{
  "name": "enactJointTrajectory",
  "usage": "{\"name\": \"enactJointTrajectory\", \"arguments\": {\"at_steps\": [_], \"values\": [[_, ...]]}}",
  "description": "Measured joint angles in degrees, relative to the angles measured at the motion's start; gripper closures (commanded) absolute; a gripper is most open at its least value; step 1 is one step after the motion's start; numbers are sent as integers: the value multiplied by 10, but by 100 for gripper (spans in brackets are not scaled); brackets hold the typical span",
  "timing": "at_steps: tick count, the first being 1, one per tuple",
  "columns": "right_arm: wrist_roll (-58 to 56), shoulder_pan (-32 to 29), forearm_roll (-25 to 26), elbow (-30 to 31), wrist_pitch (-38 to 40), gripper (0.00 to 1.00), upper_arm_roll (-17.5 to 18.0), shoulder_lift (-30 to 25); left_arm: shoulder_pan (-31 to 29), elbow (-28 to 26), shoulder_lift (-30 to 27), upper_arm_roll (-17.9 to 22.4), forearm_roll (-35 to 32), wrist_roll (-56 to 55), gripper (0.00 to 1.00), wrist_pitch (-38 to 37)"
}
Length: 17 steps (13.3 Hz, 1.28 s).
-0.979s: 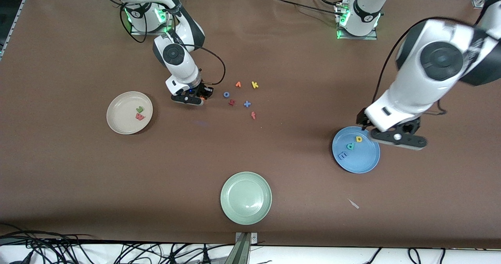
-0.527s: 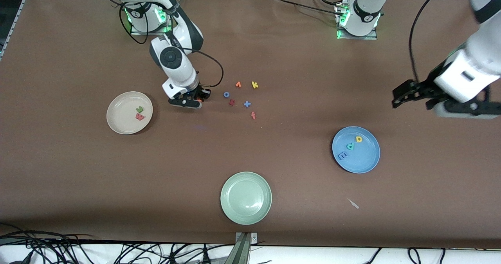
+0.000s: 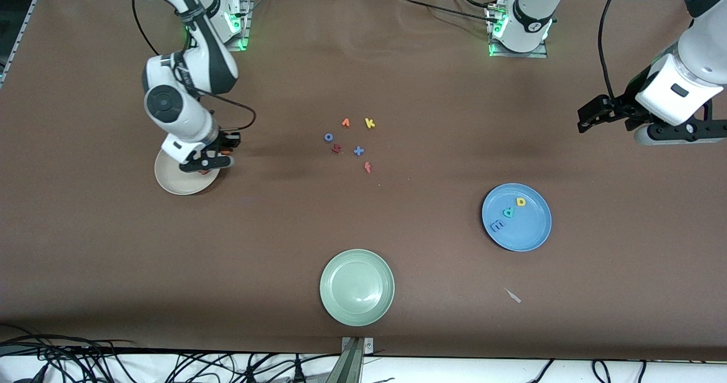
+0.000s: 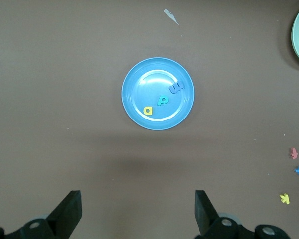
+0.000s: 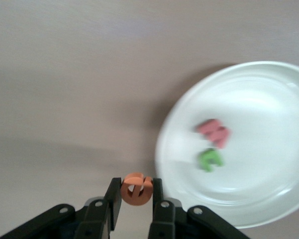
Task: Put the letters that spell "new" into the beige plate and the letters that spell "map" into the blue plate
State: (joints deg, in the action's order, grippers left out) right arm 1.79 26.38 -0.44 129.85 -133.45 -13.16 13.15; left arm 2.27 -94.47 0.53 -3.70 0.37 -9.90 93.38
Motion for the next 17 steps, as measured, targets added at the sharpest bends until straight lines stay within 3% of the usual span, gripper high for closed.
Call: {"name": "enactJointTrajectory", "arguments": {"at_steps": [1, 2, 3, 6, 11, 17], "values": [[-32, 0, 0, 2, 1, 70, -24, 2, 1, -5, -9, 0, -9, 0, 0, 0], [-54, -1, 0, 4, 1, 29, -43, 5, 2, -7, -16, 0, -11, 1, 0, -2], [-69, -2, 0, 6, 1, 0, -57, 10, 3, -7, -19, 0, -11, 3, 0, -4], [-72, -1, 0, -10, 22, 0, -65, 16, 11, -7, -20, -9, -11, 5, 0, -4], [-70, 2, -1, -198, 301, 0, -63, 14, 10, -6, -20, -9, -11, 11, 0, -4], [-70, 2, -2, -338, 469, 0, -63, 11, 7, -6, -20, -6, -11, 46, 0, -4]]}}
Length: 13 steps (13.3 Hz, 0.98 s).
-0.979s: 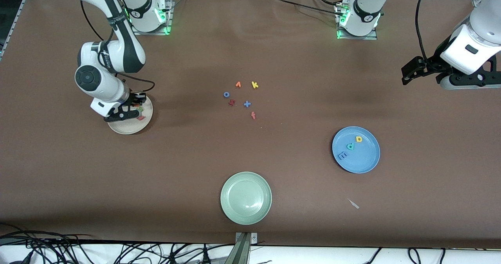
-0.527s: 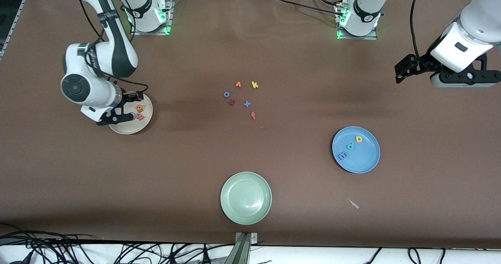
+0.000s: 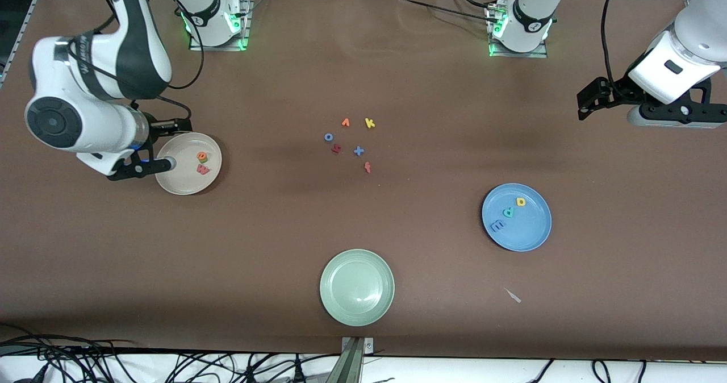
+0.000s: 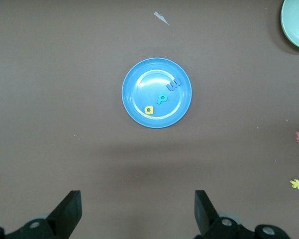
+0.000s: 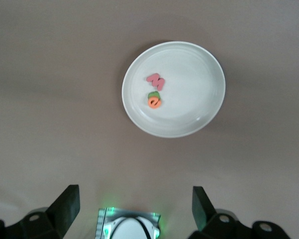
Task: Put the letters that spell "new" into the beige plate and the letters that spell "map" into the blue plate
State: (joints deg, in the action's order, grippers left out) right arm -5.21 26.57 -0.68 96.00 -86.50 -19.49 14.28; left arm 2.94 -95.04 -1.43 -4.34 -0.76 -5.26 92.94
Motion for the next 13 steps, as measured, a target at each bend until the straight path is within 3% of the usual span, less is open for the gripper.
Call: {"name": "enactJointTrajectory", "arguments": {"at_steps": [2, 6, 13], "values": [[0, -14, -1, -29, 20, 0, 12, -8, 0, 0, 0, 0, 0, 1, 0, 0], [-1, -126, 26, -39, 10, 0, 121, -37, 0, 0, 0, 0, 0, 1, 0, 0], [-1, -203, 22, -12, -32, 0, 154, -110, 0, 0, 0, 0, 0, 1, 0, 0]]}}
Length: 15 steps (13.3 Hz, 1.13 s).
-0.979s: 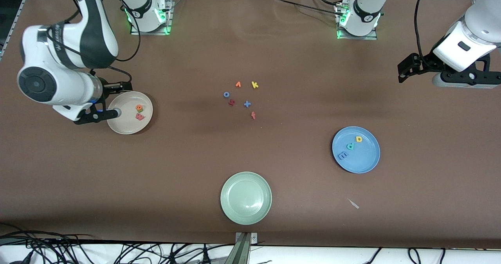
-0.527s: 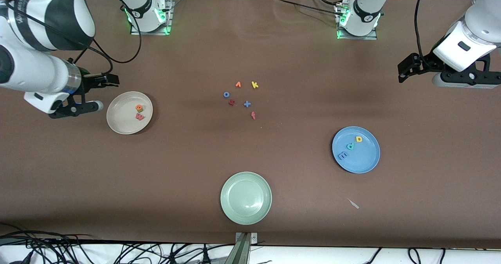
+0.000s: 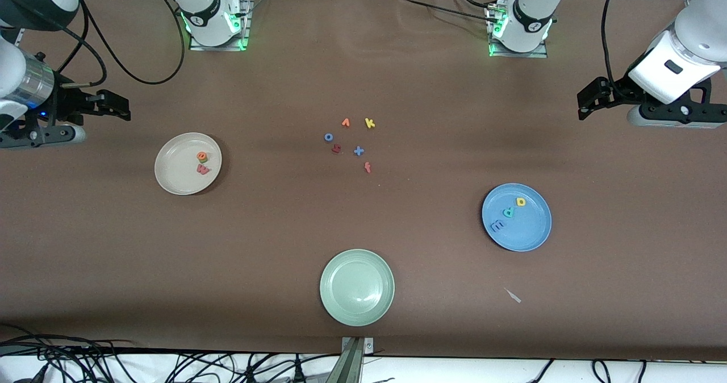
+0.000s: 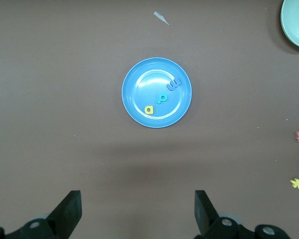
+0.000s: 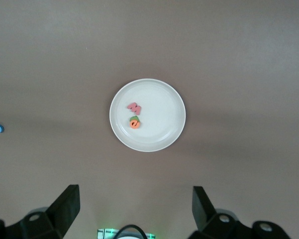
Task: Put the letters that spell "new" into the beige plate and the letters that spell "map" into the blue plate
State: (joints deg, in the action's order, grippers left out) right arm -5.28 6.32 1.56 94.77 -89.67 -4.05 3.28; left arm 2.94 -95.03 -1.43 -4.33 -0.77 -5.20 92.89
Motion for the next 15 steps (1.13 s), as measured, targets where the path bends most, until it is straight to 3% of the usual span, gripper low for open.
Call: {"name": "enactJointTrajectory", "arguments": {"at_steps": [3, 15], "values": [[2, -30, 1, 0, -10, 0, 40, -15, 0, 0, 0, 0, 0, 0, 0, 0], [2, -68, -8, 1, -12, 0, 54, -32, 0, 0, 0, 0, 0, 0, 0, -1]]}}
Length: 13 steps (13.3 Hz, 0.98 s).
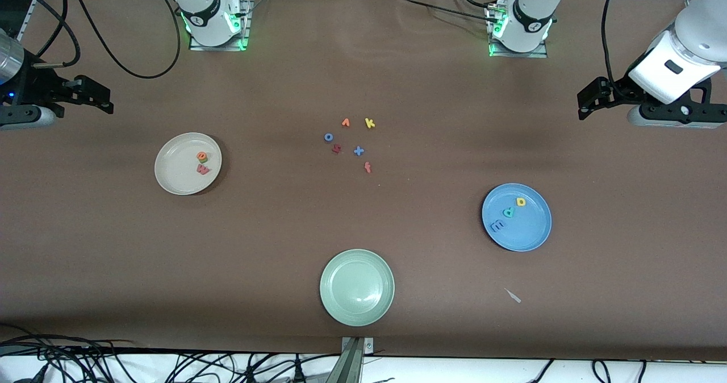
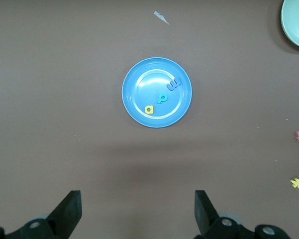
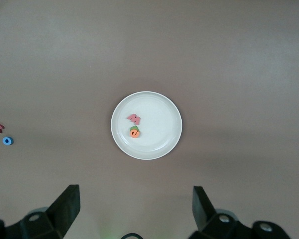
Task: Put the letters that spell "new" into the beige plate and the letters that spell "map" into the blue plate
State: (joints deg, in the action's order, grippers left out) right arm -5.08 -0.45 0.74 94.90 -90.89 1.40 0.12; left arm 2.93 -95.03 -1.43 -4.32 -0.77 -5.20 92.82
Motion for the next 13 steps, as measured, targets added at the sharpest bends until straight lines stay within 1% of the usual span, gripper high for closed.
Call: {"name": "enactJointTrajectory", "arguments": {"at_steps": [13], "values": [[0, 0, 0, 3, -7, 0, 2, 1, 0, 0, 0, -1, 0, 0, 0, -4]]}}
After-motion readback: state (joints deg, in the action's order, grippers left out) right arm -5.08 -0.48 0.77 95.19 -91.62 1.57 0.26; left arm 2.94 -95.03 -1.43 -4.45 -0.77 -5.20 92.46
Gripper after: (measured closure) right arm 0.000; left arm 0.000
